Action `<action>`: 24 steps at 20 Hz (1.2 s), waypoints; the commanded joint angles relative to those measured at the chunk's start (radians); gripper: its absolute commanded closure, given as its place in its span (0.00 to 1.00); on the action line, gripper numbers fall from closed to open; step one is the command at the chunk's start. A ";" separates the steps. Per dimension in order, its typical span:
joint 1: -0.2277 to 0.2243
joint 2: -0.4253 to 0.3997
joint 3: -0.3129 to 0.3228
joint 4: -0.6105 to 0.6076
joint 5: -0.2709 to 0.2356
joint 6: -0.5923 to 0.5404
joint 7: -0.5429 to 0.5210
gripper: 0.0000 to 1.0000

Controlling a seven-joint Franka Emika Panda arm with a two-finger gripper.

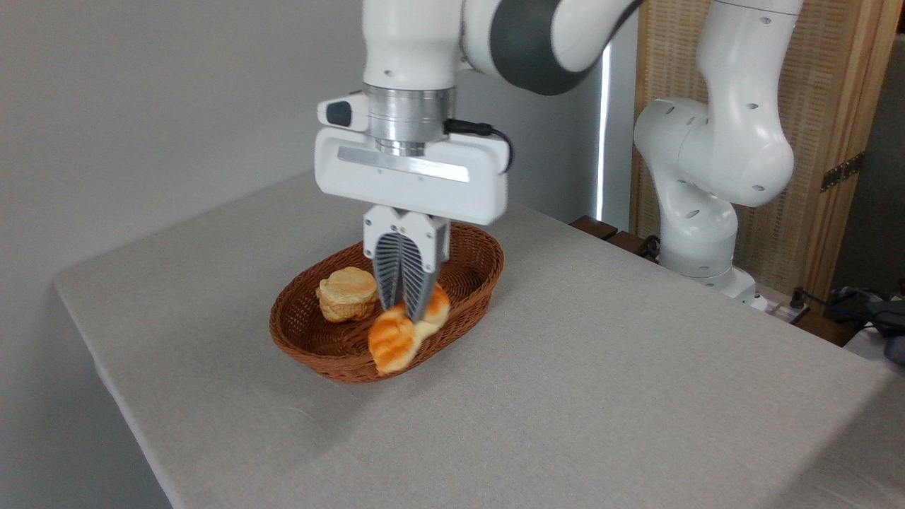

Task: Put bread into the basket
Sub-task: 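Carry the braided loaf over the basket and lower it inside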

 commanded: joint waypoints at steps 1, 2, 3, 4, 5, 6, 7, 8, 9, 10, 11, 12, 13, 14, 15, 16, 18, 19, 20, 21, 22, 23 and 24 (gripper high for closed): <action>-0.059 0.002 -0.024 0.012 -0.078 0.007 0.014 1.00; -0.067 0.002 -0.039 0.014 -0.085 0.006 0.013 1.00; -0.067 0.002 -0.058 0.015 -0.085 0.006 0.011 1.00; -0.067 0.003 -0.073 0.015 -0.090 0.006 0.009 0.70; -0.067 0.003 -0.082 0.015 -0.111 0.006 0.011 0.51; -0.067 0.009 -0.084 0.015 -0.133 0.006 0.011 0.39; -0.068 0.022 -0.085 0.015 -0.142 0.006 0.008 0.13; -0.073 0.028 -0.093 0.015 -0.147 0.006 0.003 0.00; -0.076 0.034 -0.104 0.015 -0.148 0.006 0.005 0.00; -0.077 0.039 -0.107 0.015 -0.148 0.006 0.005 0.00; -0.079 0.040 -0.113 0.015 -0.148 0.006 0.005 0.00; -0.081 0.040 -0.116 0.015 -0.148 0.006 0.005 0.00; -0.081 0.042 -0.116 0.015 -0.148 0.006 0.006 0.00; -0.081 0.043 -0.116 0.015 -0.148 0.007 0.008 0.00; -0.081 0.045 -0.116 0.017 -0.148 0.007 0.006 0.00; -0.081 0.046 -0.116 0.017 -0.148 0.007 0.005 0.00; -0.081 0.046 -0.115 0.026 -0.147 0.004 0.005 0.00; -0.081 0.046 -0.115 0.027 -0.147 0.003 0.003 0.00; -0.081 0.046 -0.115 0.030 -0.147 0.003 0.002 0.00; -0.081 0.046 -0.115 0.032 -0.147 0.003 0.002 0.00; -0.081 0.046 -0.115 0.032 -0.147 0.003 0.003 0.00; -0.081 0.046 -0.115 0.032 -0.147 0.000 0.003 0.00; -0.081 0.046 -0.115 0.032 -0.147 0.003 0.003 0.00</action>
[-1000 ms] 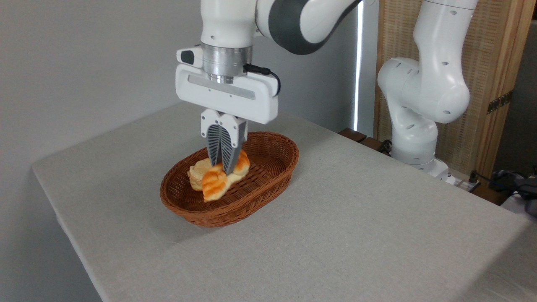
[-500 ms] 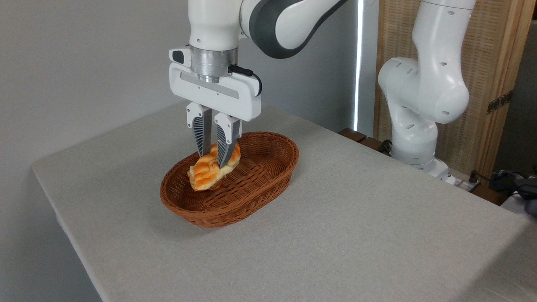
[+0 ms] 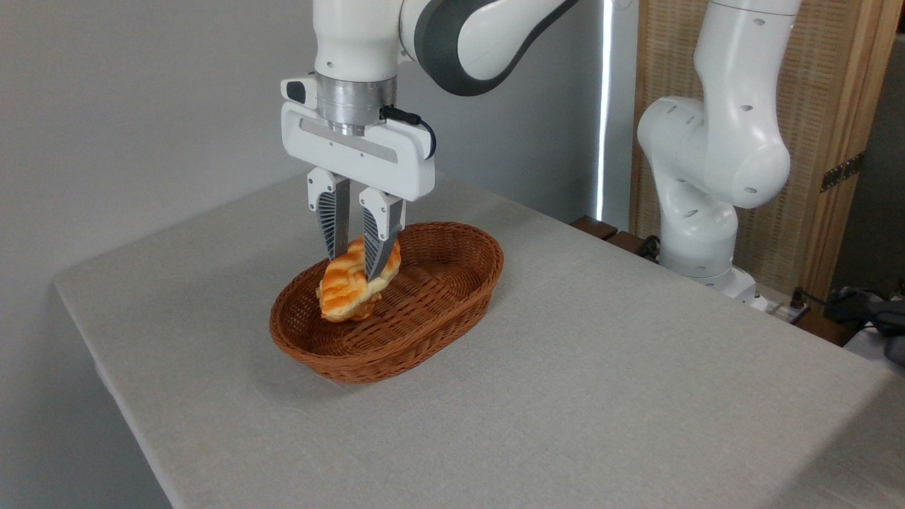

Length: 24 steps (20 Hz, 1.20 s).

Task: Put bread into the basket
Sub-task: 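Carry the braided loaf over the basket and lower it inside, then open the gripper to release the loaf and raise it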

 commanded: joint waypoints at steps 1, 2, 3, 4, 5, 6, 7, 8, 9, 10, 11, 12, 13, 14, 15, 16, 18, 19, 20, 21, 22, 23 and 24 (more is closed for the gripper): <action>-0.004 0.004 0.007 0.012 -0.019 0.000 0.004 0.00; -0.004 0.004 0.009 0.013 -0.019 -0.002 0.004 0.00; -0.002 0.004 0.009 0.013 -0.019 0.000 0.005 0.00; -0.002 0.004 0.009 0.012 -0.019 0.000 0.007 0.00; -0.002 0.004 0.009 0.013 -0.019 -0.002 0.008 0.00; -0.002 0.004 0.010 0.013 -0.016 0.000 0.008 0.00; -0.002 0.004 0.010 0.013 -0.010 -0.002 0.010 0.00; -0.001 0.002 0.013 0.012 -0.007 -0.003 0.012 0.00; 0.001 0.002 0.016 0.013 -0.005 -0.005 0.013 0.00; 0.002 0.002 0.018 0.015 -0.004 -0.005 0.019 0.00; 0.004 0.001 0.018 0.015 -0.004 -0.006 0.043 0.00; 0.006 -0.001 0.019 0.015 -0.004 -0.020 0.080 0.00; 0.007 -0.004 0.021 0.016 -0.004 -0.058 0.128 0.00; 0.007 -0.005 0.027 0.031 -0.005 -0.104 0.183 0.00; 0.007 -0.004 0.044 0.066 -0.005 -0.158 0.235 0.00; 0.007 -0.002 0.064 0.094 -0.005 -0.217 0.283 0.00; 0.007 0.002 0.098 0.145 -0.005 -0.301 0.352 0.00; 0.007 0.002 0.111 0.157 -0.005 -0.315 0.370 0.00; 0.007 0.002 0.119 0.162 -0.005 -0.319 0.378 0.00; 0.009 0.001 0.121 0.163 -0.005 -0.319 0.380 0.00; 0.009 0.001 0.124 0.163 -0.005 -0.321 0.383 0.00; 0.009 -0.001 0.136 0.163 -0.004 -0.325 0.398 0.00; 0.009 -0.002 0.145 0.163 -0.005 -0.344 0.419 0.00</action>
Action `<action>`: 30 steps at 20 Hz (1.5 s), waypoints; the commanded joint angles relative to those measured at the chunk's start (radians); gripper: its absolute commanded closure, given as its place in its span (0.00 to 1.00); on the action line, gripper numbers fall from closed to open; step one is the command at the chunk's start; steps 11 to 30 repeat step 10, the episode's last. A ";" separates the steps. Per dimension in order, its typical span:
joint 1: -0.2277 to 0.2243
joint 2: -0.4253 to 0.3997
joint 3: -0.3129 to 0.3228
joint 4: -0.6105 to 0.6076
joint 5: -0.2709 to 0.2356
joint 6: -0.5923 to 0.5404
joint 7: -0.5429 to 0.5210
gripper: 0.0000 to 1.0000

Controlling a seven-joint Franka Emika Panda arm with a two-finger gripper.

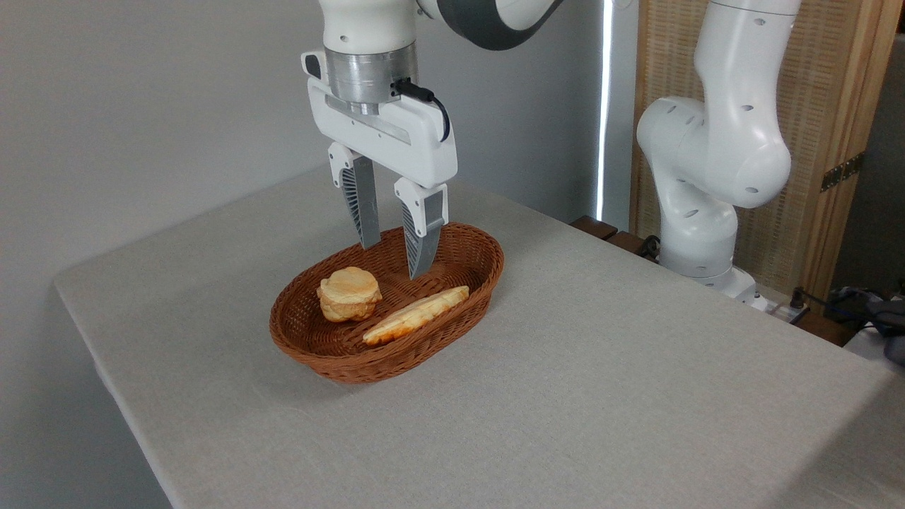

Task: Put bread into the basket
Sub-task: 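Open the gripper to release the loaf and raise it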

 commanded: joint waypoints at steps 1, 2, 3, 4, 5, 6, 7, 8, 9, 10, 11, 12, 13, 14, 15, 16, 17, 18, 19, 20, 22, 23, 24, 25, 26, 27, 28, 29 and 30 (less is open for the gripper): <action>-0.006 0.000 0.028 0.012 -0.005 -0.066 0.072 0.00; -0.006 0.000 0.027 0.015 -0.005 -0.081 0.095 0.00; -0.006 0.003 0.028 0.023 -0.005 -0.086 0.104 0.00; -0.006 0.006 0.030 0.028 -0.005 -0.086 0.106 0.00; -0.006 0.009 0.030 0.035 -0.005 -0.085 0.106 0.00; -0.006 0.015 0.030 0.042 -0.005 -0.085 0.106 0.00; -0.006 0.015 0.033 0.043 -0.005 -0.085 0.103 0.00; -0.006 0.015 0.036 0.045 -0.005 -0.085 0.097 0.00; -0.006 0.015 0.036 0.045 -0.005 -0.085 0.097 0.00; -0.006 0.017 0.038 0.046 -0.004 -0.085 0.100 0.00; -0.006 0.017 0.038 0.046 -0.004 -0.085 0.100 0.00; -0.006 0.017 0.038 0.046 -0.004 -0.085 0.100 0.00; -0.006 0.017 0.038 0.046 -0.004 -0.085 0.100 0.00; -0.006 0.017 0.038 0.046 -0.004 -0.085 0.100 0.00; -0.006 0.017 0.038 0.046 -0.004 -0.085 0.100 0.00; -0.006 0.017 0.038 0.046 -0.004 -0.085 0.100 0.00; -0.006 0.017 0.038 0.046 -0.004 -0.085 0.100 0.00; -0.006 0.017 0.038 0.046 -0.004 -0.085 0.100 0.00; -0.006 0.017 0.038 0.046 -0.004 -0.085 0.100 0.00; -0.006 0.017 0.038 0.046 -0.004 -0.085 0.100 0.00; -0.006 0.017 0.038 0.046 -0.004 -0.085 0.100 0.00; -0.006 0.017 0.038 0.046 -0.004 -0.085 0.100 0.00; -0.006 0.017 0.038 0.046 -0.004 -0.085 0.100 0.00; -0.006 0.017 0.038 0.046 -0.004 -0.085 0.100 0.00; -0.006 0.017 0.038 0.046 -0.004 -0.085 0.100 0.00; -0.006 0.017 0.038 0.046 -0.004 -0.085 0.100 0.00; -0.006 0.017 0.038 0.046 -0.004 -0.085 0.100 0.00; -0.006 0.017 0.038 0.046 -0.004 -0.085 0.100 0.00; -0.006 0.017 0.038 0.046 -0.004 -0.085 0.100 0.00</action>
